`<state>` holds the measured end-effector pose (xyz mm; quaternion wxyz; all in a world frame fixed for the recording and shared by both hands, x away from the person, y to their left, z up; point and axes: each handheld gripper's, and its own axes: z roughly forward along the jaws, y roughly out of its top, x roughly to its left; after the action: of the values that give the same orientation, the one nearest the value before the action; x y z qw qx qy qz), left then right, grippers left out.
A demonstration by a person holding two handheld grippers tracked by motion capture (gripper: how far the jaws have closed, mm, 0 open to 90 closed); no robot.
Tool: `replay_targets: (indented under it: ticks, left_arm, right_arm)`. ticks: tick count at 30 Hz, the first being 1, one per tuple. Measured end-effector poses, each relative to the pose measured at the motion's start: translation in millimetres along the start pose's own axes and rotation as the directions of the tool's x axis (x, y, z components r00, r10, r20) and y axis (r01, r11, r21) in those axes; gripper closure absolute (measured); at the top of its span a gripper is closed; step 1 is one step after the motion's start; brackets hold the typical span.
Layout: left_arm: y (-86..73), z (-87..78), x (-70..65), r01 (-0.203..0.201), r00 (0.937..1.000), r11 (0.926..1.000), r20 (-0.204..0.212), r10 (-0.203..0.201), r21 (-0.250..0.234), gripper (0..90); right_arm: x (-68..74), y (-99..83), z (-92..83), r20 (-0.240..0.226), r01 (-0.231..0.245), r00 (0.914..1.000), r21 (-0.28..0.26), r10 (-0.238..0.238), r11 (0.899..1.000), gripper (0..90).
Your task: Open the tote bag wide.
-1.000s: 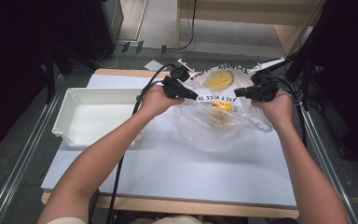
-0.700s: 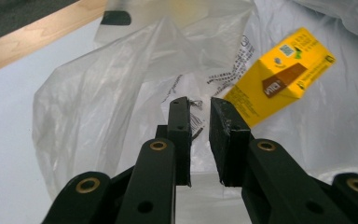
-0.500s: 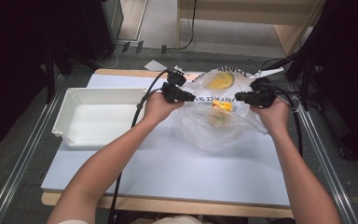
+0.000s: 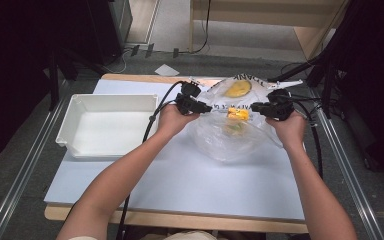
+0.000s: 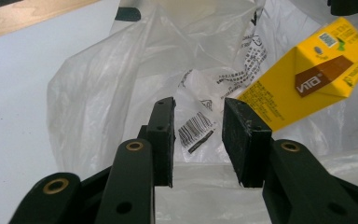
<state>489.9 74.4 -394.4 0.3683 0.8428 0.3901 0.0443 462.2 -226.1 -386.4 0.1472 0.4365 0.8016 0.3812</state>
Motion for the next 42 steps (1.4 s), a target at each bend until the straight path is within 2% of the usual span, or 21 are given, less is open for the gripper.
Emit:
replay_targets:
  ticks: [2, 5, 8, 12, 14, 15, 17, 19, 21, 22, 26, 28, 32, 35, 36, 37, 38, 40, 42]
  left_arm:
    - [-1.4, 3.9, 1.0, 0.007, 1.0, 0.9999, 0.003, -0.007, 0.008, 64.1]
    - [-3.7, 6.6, -1.0, 0.026, 0.9996, 0.9994, 0.016, -0.025, -0.024, 61.9]
    - [-4.7, 9.8, -2.8, 0.017, 0.9996, 0.9995, 0.023, -0.016, -0.027, 61.4]
    - [-7.4, 18.5, -4.1, 0.001, 0.9998, 1.0, 0.018, -0.001, 0.009, 70.8]
    - [-8.8, 24.0, -3.5, -0.002, 1.0, 0.9994, 0.008, 0.002, 0.034, 75.5]
    - [-9.7, 27.6, -2.9, 0.008, 1.0, 0.999, -0.001, -0.008, 0.043, 76.8]
    - [-11.7, 33.9, 0.4, 0.008, 0.9992, 0.9976, -0.039, -0.006, 0.069, 78.8]
    - [-14.6, 39.2, 4.6, 0.01, 0.9975, 0.9957, -0.07, -0.003, 0.093, 78.5]
    - [-18.9, 42.8, 12.3, 0.034, 0.9954, 0.9941, -0.093, -0.024, 0.103, 77.3]
    - [-18.9, 42.8, 12.3, 0.034, 0.9954, 0.9941, -0.093, -0.024, 0.103, 77.0]
    - [-23.3, 45.5, 20.8, 0.067, 0.9914, 0.9916, -0.119, -0.054, 0.11, 75.5]
    - [-24.2, 46.0, 23.2, 0.067, 0.9896, 0.9901, -0.135, -0.05, 0.123, 75.5]
    - [-24.5, 46.0, 27.2, 0.073, 0.9847, 0.9906, -0.166, -0.054, 0.116, 75.6]
    - [-26.1, 46.3, 35.1, 0.112, 0.977, 0.9881, -0.193, -0.09, 0.106, 76.2]
    - [-26.1, 46.3, 35.1, 0.112, 0.977, 0.9881, -0.193, -0.09, 0.106, 76.4]
    - [-26.3, 44.7, 40.2, 0.132, 0.973, 0.9866, -0.202, -0.111, 0.095, 76.4]
    - [-26.3, 44.7, 40.2, 0.132, 0.973, 0.9866, -0.202, -0.111, 0.095, 76.4]
    - [-26.8, 43.6, 44.3, 0.134, 0.9688, 0.9871, -0.221, -0.112, 0.087, 76.5]
    - [-27.0, 42.5, 48.0, 0.153, 0.9638, 0.9853, -0.232, -0.132, 0.075, 77.3]
  right_arm:
    - [-0.3, -2.7, 1.5, -0.002, -0.005, 1.0, -0.008, 0.005, 1.0, 82.7]
    - [-0.8, -7.0, 3.7, -0.004, -0.023, 0.9997, -0.016, 0.023, 1.0, 82.7]
    - [-0.9, -10.4, 6.4, -0.003, -0.034, 0.9994, -0.013, 0.034, 0.999, 82.7]
    - [-1.2, -14.2, 10.0, -0.002, -0.038, 0.9993, -0.011, 0.038, 0.999, 85.9]
    - [-1.7, -16.6, 12.2, -0.002, -0.044, 0.999, -0.008, 0.044, 0.999, 88.3]
    - [-1.9, -17.9, 13.8, 0.004, -0.045, 0.999, -0.003, 0.045, 0.999, 89.0]
    - [-4.0, -22.9, 18.8, 0.024, -0.043, 0.9988, 0.019, 0.043, 0.999, 89.4]
    - [-7.4, -27.4, 21.3, 0.032, -0.056, 0.9979, 0.028, 0.055, 0.998, 89.4]
    - [-11.1, -32.3, 22.9, 0.041, -0.07, 0.9968, 0.033, 0.068, 0.997, 89.3]
    - [-12.4, -34.2, 23.2, 0.047, -0.074, 0.9963, 0.037, 0.073, 0.997, 89.2]
    - [-17.9, -42.5, 25.1, 0.054, -0.094, 0.9944, 0.045, 0.092, 0.995, 89.1]
    - [-20.6, -47.4, 26.7, 0.061, -0.108, 0.9927, 0.053, 0.104, 0.993, 89.1]
    - [-25.3, -56.5, 30.4, 0.08, -0.13, 0.989, 0.067, 0.125, 0.989, 89.1]
    - [-32.1, -66.2, 34.0, 0.104, -0.144, 0.9853, 0.088, 0.135, 0.986, 89.1]
    - [-32.1, -66.2, 34.0, 0.104, -0.144, 0.9853, 0.088, 0.135, 0.986, 89.1]
    - [-35.7, -71.6, 35.5, 0.112, -0.159, 0.9825, 0.092, 0.149, 0.983, 89.3]
    - [-35.7, -71.6, 35.5, 0.112, -0.159, 0.9825, 0.092, 0.149, 0.983, 89.3]
    - [-39.2, -76.2, 36.1, 0.119, -0.169, 0.9802, 0.096, 0.158, 0.981, 89.3]
    - [-42.7, -79.9, 36.2, 0.125, -0.177, 0.9784, 0.096, 0.165, 0.98, 89.3]
